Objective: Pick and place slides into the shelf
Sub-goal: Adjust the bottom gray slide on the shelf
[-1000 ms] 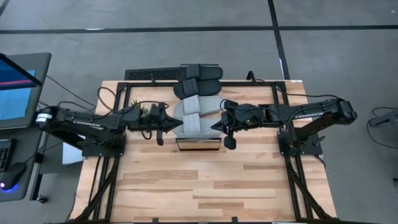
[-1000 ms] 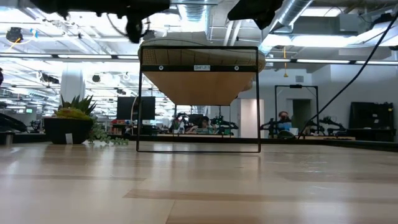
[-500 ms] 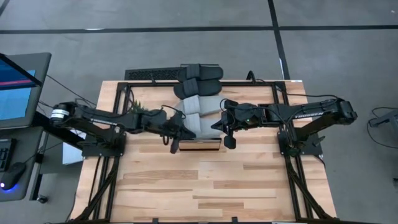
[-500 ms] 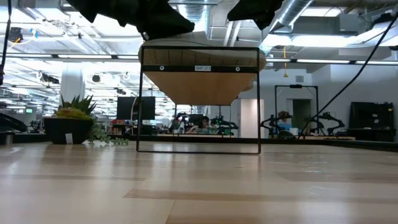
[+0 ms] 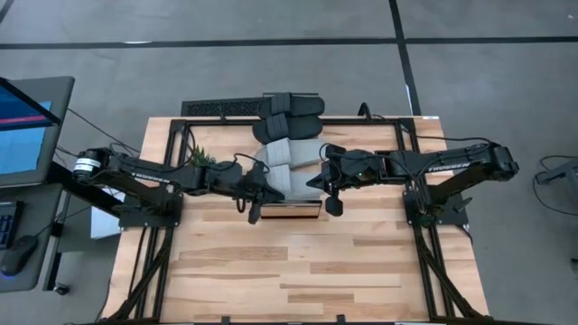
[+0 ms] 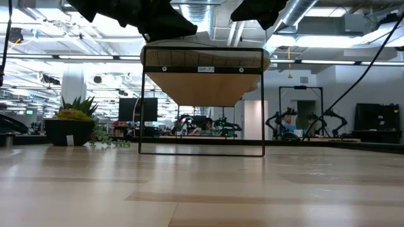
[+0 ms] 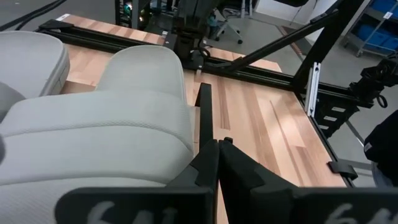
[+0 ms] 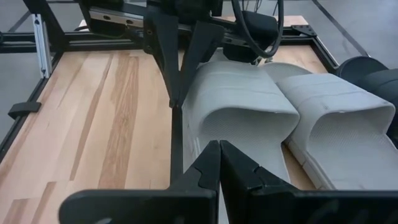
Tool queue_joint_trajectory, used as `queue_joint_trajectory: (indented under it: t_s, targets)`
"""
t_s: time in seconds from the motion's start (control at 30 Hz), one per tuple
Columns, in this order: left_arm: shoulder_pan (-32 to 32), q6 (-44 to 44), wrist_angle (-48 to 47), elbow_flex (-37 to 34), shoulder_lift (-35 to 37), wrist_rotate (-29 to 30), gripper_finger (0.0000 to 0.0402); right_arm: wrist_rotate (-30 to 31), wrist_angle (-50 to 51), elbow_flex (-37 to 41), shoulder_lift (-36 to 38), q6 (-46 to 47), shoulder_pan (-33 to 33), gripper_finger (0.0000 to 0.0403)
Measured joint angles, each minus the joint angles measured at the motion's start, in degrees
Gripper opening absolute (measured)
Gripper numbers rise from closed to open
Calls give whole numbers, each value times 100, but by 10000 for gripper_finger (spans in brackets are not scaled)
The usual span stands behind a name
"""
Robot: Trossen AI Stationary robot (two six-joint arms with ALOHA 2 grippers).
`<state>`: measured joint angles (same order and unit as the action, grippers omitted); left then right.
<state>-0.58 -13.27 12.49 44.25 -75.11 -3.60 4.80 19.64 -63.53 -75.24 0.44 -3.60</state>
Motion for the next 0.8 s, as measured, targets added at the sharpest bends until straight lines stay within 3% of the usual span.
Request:
queue_joint_trajectory:
  t_s: [0.8]
  targets:
    - [2,-209,-24,-4,-213,-69,0,0,-19,0,0,5,0,0]
